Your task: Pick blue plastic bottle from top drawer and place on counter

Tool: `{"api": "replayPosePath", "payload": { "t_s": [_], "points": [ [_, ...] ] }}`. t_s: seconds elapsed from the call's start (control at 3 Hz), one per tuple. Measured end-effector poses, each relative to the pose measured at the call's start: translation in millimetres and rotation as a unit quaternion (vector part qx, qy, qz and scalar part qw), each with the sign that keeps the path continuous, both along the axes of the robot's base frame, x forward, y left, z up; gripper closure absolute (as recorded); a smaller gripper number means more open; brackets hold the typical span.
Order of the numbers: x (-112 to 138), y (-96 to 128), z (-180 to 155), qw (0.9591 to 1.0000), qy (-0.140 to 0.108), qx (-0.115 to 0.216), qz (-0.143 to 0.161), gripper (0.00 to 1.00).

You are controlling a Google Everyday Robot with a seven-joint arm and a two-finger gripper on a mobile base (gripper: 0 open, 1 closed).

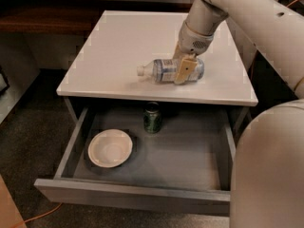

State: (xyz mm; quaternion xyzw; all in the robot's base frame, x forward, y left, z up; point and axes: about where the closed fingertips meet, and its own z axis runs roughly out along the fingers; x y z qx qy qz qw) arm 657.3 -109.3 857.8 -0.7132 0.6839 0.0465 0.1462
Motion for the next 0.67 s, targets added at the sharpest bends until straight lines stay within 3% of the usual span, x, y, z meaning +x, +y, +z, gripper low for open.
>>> {"api": "replayPosePath", "payload": {
  "t_s": [0.33,0.67],
  "points": [
    [-0.1,1.6,-1.2,1.0000,-0.001,0.001,0.001,0.00],
    [0.2,2.1,-1.8,1.0000,-0.001,0.001,0.001,0.00]
  ]
}}
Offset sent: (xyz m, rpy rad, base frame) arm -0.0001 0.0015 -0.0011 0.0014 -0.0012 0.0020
